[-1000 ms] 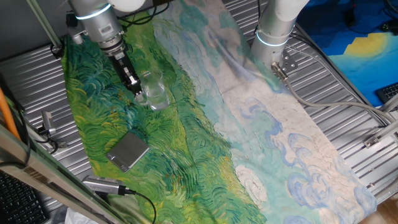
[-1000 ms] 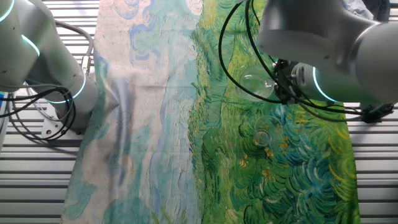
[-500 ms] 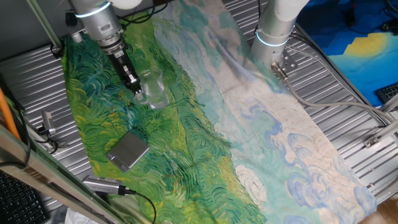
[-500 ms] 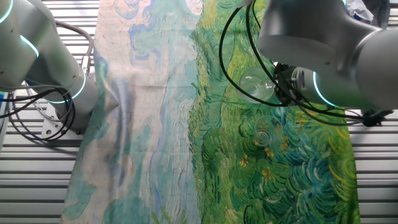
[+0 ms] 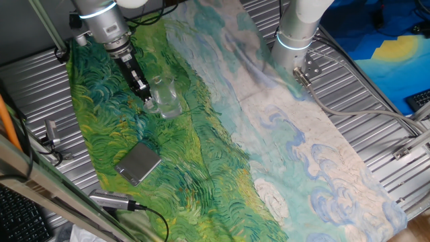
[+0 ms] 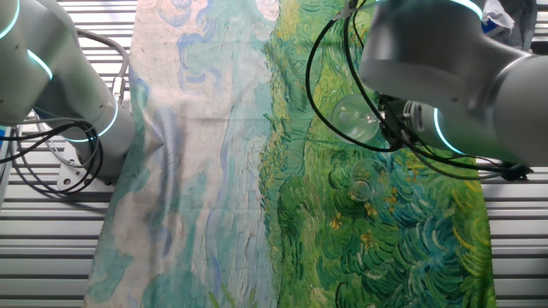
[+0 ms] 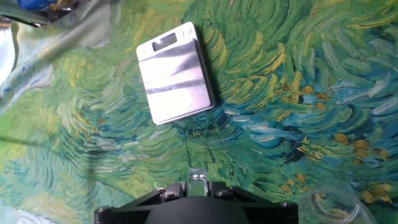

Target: Pour the water from one cup into another empty cup

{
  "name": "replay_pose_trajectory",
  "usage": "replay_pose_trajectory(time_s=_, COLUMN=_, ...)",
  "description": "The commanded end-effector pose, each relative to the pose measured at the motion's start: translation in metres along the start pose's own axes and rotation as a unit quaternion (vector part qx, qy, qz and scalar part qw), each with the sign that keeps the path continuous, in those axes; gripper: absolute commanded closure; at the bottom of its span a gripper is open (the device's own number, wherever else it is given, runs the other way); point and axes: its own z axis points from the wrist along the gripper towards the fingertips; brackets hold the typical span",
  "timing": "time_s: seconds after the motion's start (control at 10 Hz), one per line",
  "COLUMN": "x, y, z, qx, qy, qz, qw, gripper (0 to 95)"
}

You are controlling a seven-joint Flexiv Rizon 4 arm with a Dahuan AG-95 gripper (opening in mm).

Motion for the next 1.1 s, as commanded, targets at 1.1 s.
replay_pose_trajectory(time_s=1.1, x=0.0002, y=0.0004, z=-0.0004, qx=-0.016, qy=-0.002, qz=0.01, qw=0.9998, gripper=95.0)
